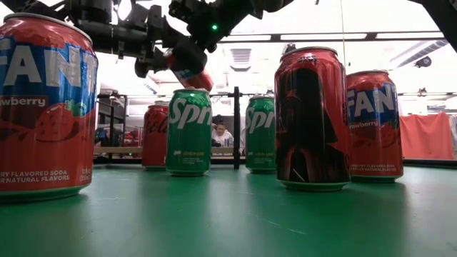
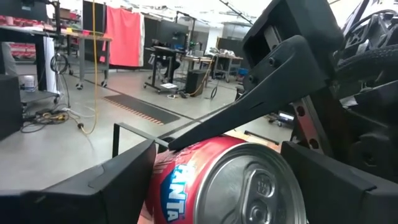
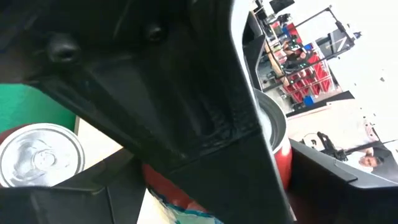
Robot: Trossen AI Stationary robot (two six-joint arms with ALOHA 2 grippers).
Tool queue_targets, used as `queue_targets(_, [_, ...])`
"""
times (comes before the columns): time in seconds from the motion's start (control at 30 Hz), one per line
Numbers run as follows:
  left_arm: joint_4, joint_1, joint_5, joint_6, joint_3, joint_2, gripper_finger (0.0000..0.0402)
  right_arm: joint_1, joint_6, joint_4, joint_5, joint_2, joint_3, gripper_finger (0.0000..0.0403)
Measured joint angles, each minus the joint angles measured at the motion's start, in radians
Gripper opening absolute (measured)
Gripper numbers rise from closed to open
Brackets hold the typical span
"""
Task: Place canned beverage on shelf
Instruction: Put the red soda can on the shelf
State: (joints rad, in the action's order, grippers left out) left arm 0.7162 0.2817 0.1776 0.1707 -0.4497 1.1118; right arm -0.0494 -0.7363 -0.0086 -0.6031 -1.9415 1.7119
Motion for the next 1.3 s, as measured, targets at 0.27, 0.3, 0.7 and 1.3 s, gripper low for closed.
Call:
queue_targets(0.27, [-0.062, 0.0, 0.008, 0.013, -0.028, 0.0, 0.0302, -0.004, 0.024, -0.002, -0.003, 0.0, 0.0, 0.029])
queue_targets(0.3, [-0.064, 0.0, 0.008, 0.013, -0.03, 0.0, 0.0301, -0.004, 0.03, -0.002, -0.003, 0.0, 0.0, 0.029])
queue_targets(0.7, [-0.065, -0.002, 0.01, 0.014, -0.029, 0.001, 0.0285, -0.006, 0.033, -0.003, -0.002, 0.0, -0.002, 0.029])
queue_targets(1.3, [-0.07, -0.002, 0.003, 0.024, -0.027, 0.002, 0.0282, -0.016, 0.089, -0.017, 0.012, 0.0, -0.01, 0.029])
